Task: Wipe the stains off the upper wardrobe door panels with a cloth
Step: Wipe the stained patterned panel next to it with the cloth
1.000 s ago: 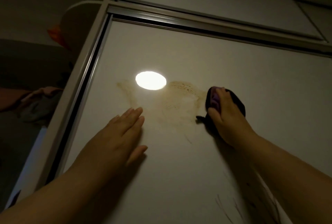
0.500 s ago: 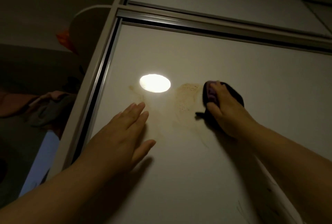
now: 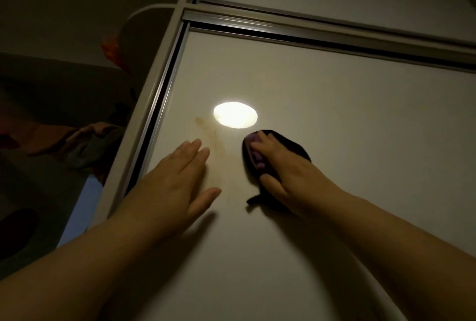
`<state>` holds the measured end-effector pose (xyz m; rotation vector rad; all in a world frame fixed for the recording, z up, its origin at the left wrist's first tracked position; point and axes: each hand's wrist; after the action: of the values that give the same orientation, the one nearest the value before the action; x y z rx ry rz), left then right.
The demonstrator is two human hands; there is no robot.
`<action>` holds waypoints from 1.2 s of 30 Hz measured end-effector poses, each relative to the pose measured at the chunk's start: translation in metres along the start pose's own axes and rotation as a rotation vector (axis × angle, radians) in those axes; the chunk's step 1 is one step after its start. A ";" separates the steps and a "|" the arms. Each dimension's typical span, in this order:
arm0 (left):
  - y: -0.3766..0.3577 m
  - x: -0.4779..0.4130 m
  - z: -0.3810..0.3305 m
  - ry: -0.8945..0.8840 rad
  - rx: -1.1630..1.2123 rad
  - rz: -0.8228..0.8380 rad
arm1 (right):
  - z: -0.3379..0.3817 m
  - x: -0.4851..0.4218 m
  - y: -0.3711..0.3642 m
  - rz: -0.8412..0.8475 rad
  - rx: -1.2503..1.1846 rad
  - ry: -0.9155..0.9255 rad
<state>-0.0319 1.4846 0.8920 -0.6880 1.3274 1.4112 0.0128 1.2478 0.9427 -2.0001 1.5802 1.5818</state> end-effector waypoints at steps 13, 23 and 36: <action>0.015 0.003 -0.002 0.135 0.132 -0.011 | 0.028 -0.072 0.000 -0.091 -0.074 -0.022; 0.031 -0.002 0.019 0.101 0.191 0.006 | 0.027 -0.112 0.013 -0.111 -0.102 -0.161; 0.037 0.003 0.028 0.007 0.091 -0.069 | 0.059 -0.061 -0.011 0.050 -0.008 -0.077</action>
<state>-0.0608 1.5173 0.9084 -0.6724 1.3521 1.2862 -0.0087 1.3287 0.9590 -1.8933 1.6102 1.6646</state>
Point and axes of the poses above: each hand's wrist, its own x-axis away from the middle knuckle, its own y-axis out of the back of the hand, z = x × y, and after that the axes turned 9 degrees about z, right-handed
